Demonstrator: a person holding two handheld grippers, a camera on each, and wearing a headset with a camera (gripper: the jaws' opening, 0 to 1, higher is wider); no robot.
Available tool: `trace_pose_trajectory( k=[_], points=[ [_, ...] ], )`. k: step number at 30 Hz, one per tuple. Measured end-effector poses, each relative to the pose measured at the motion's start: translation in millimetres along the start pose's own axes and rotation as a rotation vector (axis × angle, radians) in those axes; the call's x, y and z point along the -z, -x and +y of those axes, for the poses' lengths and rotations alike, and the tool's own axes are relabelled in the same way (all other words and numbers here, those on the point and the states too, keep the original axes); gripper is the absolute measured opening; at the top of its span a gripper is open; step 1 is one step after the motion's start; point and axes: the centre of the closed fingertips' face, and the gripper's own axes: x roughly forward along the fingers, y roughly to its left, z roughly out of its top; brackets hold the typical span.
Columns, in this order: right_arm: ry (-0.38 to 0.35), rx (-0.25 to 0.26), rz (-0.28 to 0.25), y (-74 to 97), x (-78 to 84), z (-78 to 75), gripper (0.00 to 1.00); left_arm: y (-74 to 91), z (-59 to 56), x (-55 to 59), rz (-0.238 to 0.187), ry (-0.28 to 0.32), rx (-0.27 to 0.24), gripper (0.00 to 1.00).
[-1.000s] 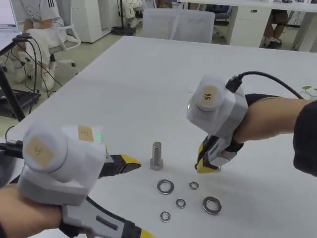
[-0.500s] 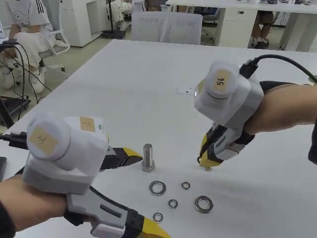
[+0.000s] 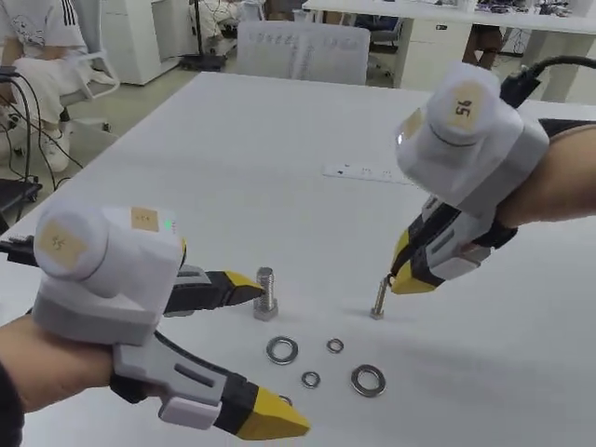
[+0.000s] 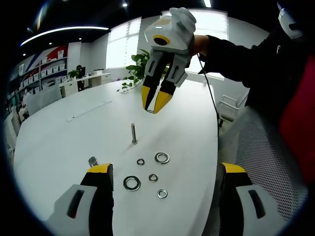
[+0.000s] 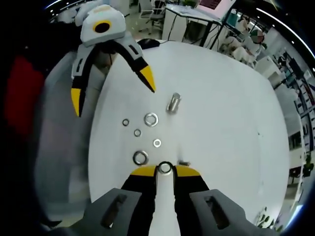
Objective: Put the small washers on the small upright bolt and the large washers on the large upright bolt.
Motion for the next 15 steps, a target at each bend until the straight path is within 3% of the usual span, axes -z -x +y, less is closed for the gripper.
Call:
trace_pose_trajectory(
  k=[15],
  points=[
    [-0.037,0.041,0.011,17.6,10.3,-23.4,0.14,4.1,12.0,10.6,-0.044,0.021,0.003,0.88]
  ],
)
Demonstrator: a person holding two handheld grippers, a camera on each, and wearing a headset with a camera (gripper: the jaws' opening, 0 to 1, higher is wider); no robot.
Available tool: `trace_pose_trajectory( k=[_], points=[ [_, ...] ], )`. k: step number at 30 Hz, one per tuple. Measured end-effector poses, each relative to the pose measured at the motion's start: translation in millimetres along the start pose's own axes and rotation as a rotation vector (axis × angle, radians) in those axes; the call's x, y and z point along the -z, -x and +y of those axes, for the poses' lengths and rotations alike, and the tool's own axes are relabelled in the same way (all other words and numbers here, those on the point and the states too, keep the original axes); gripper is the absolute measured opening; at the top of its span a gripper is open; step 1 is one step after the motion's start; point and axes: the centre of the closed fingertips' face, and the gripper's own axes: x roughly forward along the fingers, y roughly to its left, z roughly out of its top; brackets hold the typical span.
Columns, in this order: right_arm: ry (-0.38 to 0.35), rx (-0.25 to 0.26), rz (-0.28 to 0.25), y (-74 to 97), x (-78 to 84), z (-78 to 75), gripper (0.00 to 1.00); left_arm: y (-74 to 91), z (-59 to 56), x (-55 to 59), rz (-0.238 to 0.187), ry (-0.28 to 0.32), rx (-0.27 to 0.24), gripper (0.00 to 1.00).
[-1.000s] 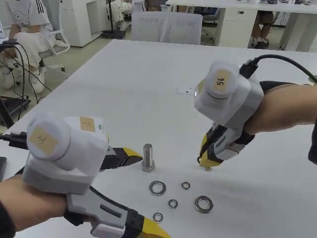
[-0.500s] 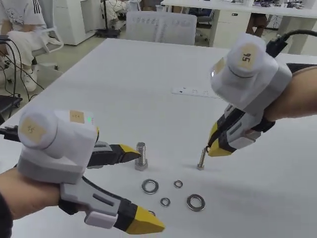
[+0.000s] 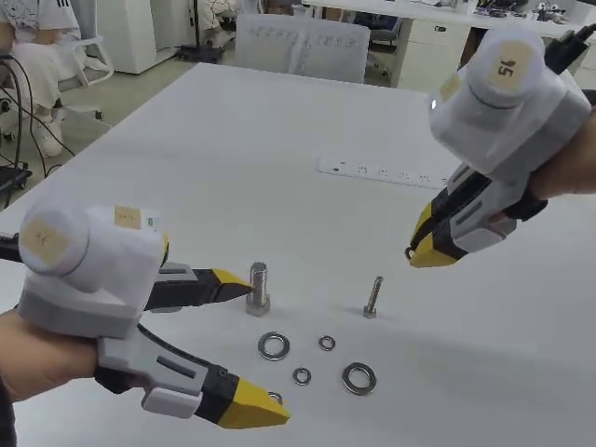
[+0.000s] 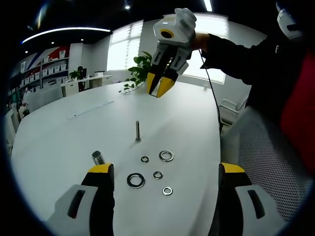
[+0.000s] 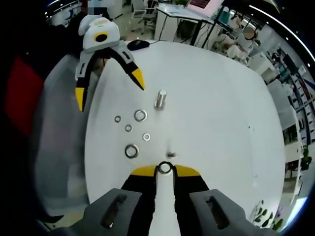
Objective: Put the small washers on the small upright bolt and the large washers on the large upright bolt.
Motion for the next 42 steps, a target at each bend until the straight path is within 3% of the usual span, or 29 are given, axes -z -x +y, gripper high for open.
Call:
trace_pose_trajectory(
  k=[12,24,42],
  points=[
    [0.007,-0.033,0.035,-15.5,1.4,-10.0,0.14,6.7,3.2,9.6,-0.045,0.039,-0.017,0.88],
    [0.012,-0.074,0.083,-41.9,2.8,-18.7,0.14,10.5,7.1,4.4,-0.094,0.06,-0.036,0.88],
    [0.0,-0.119,0.116,-63.1,8.6,-15.9,0.14,8.3,7.6,4.7,-0.102,0.059,-0.037,0.87]
  ],
)
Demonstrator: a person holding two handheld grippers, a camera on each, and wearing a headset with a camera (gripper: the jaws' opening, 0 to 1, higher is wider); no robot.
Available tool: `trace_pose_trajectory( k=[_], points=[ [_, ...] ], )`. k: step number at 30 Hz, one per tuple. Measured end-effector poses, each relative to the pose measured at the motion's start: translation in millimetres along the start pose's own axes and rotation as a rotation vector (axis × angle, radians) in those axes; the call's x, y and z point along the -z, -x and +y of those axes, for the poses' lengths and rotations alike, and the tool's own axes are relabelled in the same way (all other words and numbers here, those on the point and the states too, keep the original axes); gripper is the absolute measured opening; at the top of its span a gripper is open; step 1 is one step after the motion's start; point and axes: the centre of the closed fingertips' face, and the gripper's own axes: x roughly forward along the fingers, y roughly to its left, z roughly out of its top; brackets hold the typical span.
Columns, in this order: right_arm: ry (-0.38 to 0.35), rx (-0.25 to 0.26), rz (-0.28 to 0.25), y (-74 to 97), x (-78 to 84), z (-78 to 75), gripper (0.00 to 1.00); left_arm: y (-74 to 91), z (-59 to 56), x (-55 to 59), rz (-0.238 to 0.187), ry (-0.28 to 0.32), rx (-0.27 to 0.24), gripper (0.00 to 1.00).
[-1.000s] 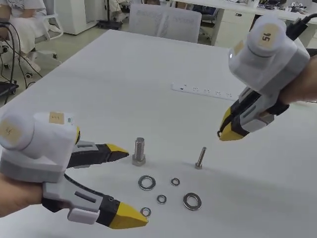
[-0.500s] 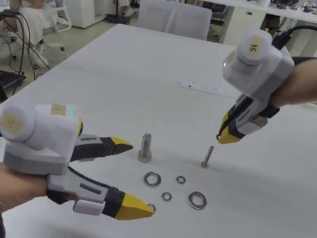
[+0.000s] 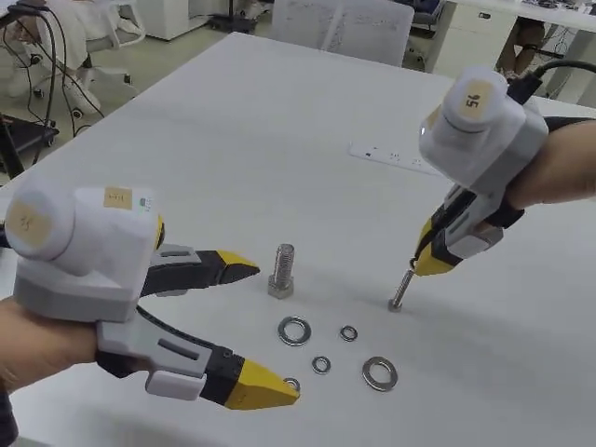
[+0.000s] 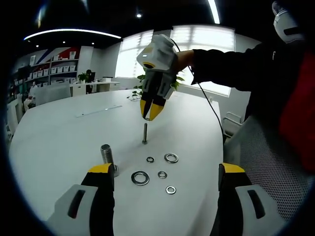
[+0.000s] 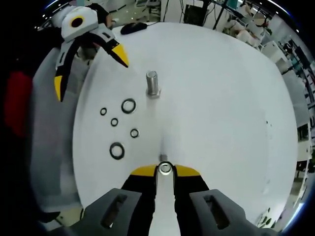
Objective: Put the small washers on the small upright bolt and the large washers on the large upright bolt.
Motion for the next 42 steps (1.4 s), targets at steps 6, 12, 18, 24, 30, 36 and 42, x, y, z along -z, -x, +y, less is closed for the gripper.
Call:
trace_pose_trajectory(
  k=[6,12,18,24,30,36,42],
  points=[
    [0.001,-0.008,0.001,-2.4,0.0,0.4,0.14,-1.1,-0.3,0.3,0.004,-0.009,0.002,0.88],
    [0.004,-0.016,0.005,-6.0,-1.1,0.4,0.14,-1.2,0.0,1.0,0.009,-0.014,0.001,0.88],
    [-0.003,-0.023,0.009,-8.9,0.0,-0.5,0.14,-1.5,0.0,2.8,0.015,-0.014,0.005,0.87],
    [-0.005,-0.027,0.011,-13.3,0.2,0.1,0.14,-1.8,-1.3,4.5,0.018,-0.02,0.008,0.87],
    [-0.009,-0.032,0.012,-17.7,0.0,1.0,0.14,-1.6,-1.6,6.2,0.026,-0.03,0.005,0.87],
    [-0.012,-0.038,0.018,-22.9,1.9,2.0,0.14,-4.1,-4.4,14.6,0.079,-0.08,0.003,0.87],
    [-0.015,-0.041,0.019,-29.0,2.7,2.8,0.14,-3.5,-3.5,14.7,0.087,-0.097,-0.005,0.88]
  ],
)
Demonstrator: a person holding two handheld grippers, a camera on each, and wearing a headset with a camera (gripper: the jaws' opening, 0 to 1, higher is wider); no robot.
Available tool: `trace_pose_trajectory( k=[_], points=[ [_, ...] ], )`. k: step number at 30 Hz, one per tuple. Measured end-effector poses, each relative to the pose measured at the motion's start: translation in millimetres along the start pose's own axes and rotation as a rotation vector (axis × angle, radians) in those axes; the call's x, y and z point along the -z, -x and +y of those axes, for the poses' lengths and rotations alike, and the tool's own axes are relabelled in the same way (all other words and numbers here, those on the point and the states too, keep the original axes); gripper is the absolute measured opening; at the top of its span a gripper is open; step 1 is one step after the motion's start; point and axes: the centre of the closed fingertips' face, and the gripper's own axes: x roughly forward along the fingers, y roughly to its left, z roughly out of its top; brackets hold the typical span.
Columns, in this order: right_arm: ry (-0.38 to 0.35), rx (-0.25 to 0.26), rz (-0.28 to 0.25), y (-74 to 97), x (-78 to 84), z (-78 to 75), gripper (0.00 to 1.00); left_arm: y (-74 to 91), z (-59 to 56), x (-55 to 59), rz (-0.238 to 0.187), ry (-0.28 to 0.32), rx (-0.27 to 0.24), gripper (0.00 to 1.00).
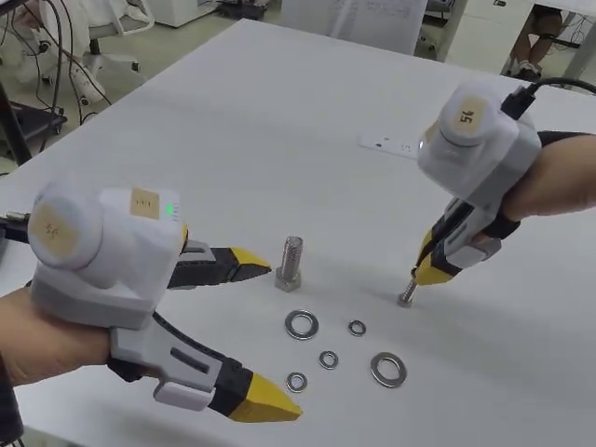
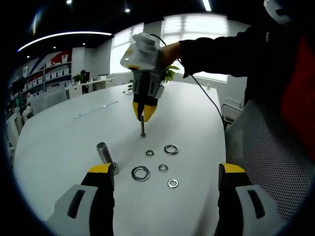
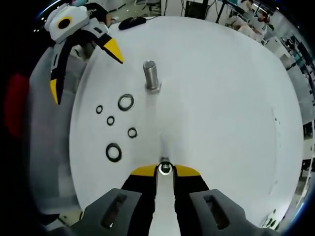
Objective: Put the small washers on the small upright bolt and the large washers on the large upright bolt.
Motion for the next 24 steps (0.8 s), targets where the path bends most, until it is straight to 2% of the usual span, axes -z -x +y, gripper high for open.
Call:
trace_pose_trajectory(
  k=[15,20,24],
  points=[
    [-0.019,-0.018,0.003,-23.1,3.9,0.7,0.14,-3.6,0.2,4.2,0.052,-0.05,-0.008,0.87],
    [-0.017,-0.018,0.008,-33.5,7.2,-3.3,0.14,-3.5,0.9,3.3,0.05,-0.05,-0.01,0.87],
    [-0.019,-0.017,0.008,-34.7,8.3,-4.4,0.14,-4.6,0.8,2.9,0.052,-0.05,-0.008,0.87]
  ],
)
